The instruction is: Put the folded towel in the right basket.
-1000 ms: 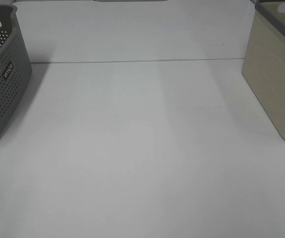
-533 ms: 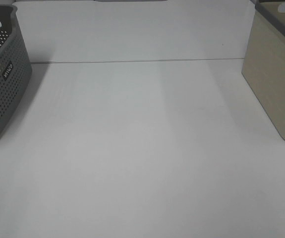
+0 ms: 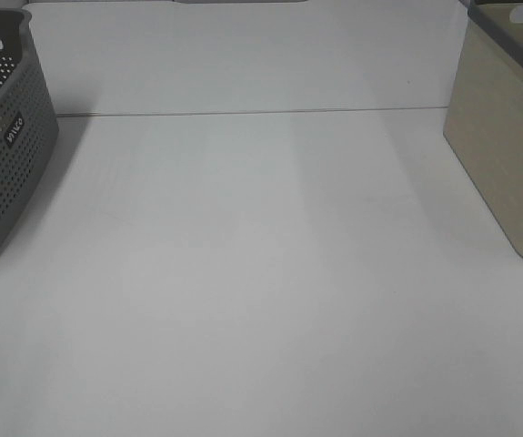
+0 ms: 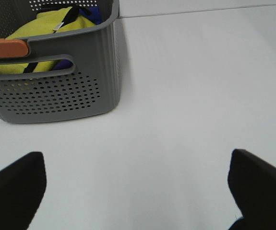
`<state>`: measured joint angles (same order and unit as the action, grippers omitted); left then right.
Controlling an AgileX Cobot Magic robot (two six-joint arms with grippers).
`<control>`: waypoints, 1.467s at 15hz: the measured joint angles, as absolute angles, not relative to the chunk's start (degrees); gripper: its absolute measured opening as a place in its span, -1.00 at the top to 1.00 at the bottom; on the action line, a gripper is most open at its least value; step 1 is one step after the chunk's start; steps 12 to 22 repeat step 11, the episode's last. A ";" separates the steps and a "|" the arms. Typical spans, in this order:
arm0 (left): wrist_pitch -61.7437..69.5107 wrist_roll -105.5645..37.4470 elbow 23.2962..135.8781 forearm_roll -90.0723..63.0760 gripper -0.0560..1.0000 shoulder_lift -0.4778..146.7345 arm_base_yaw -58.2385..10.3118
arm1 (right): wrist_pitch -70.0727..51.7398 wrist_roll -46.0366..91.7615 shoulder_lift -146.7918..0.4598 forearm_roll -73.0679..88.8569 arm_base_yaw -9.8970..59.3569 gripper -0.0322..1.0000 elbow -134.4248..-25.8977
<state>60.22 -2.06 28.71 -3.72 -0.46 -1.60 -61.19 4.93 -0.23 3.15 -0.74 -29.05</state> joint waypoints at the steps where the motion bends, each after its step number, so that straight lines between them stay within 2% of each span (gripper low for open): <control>1: 60.22 -2.06 28.71 -3.72 -0.95 -0.46 -1.60 | -61.19 4.93 -0.23 3.15 -0.74 -0.32 -29.05; 22: 60.22 -2.06 28.71 -3.72 -0.95 -0.46 -1.60 | -61.19 4.93 -0.23 3.15 -0.74 -0.32 -29.05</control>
